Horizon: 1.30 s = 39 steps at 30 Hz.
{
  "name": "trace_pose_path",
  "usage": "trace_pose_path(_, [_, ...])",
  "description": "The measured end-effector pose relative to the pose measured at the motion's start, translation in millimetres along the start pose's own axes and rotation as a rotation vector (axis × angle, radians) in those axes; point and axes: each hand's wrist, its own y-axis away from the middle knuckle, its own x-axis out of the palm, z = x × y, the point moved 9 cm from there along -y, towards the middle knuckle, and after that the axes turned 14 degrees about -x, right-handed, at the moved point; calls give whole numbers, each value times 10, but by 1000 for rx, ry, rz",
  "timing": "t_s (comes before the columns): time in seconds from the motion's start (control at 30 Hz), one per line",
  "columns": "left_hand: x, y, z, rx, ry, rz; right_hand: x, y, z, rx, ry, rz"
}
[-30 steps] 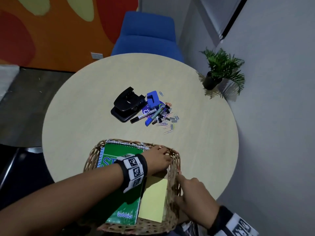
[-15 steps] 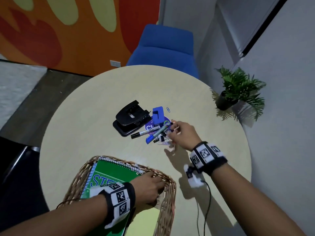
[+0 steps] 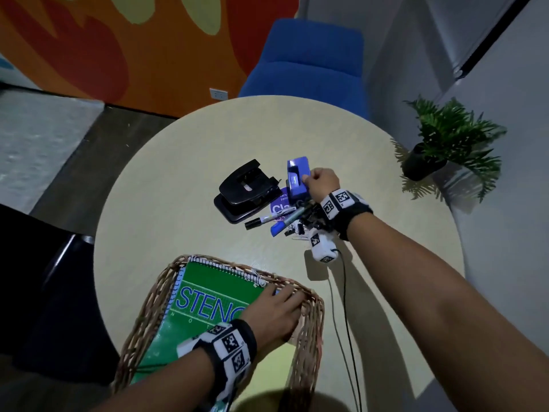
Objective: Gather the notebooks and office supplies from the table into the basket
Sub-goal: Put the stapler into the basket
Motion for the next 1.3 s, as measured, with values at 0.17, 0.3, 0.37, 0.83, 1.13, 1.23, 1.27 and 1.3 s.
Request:
trace_pose_path(0.17, [-128, 76, 186, -23, -19, -45, -804, 794, 711, -288, -3, 33])
trace_pose_path(0.3, [-162, 205, 208, 94, -105, -77, -938, 1774, 971, -325, -29, 262])
trace_pose_path(0.37, [-192, 280, 221, 132, -85, -111, -734, 2203, 923, -275, -55, 434])
trace_pose_path(0.83, [-440, 1085, 1863, -443, 95, -226, 613, 2802, 544, -38, 546, 697])
trace_pose_path(1.13, [-659, 740, 1824, -432, 284, -174, 681, 2637, 567, -115, 700, 673])
trace_pose_path(1.23, [-910, 306, 1999, -477, 347, -183, 494, 2525, 672, -177, 659, 568])
trace_pose_path(1.27, [-959, 152, 2047, -493, 350, -169, 384, 2444, 698, -188, 622, 513])
trace_pose_path(1.3, [-989, -3, 2076, -504, 358, -146, 267, 2337, 711, -198, 586, 459])
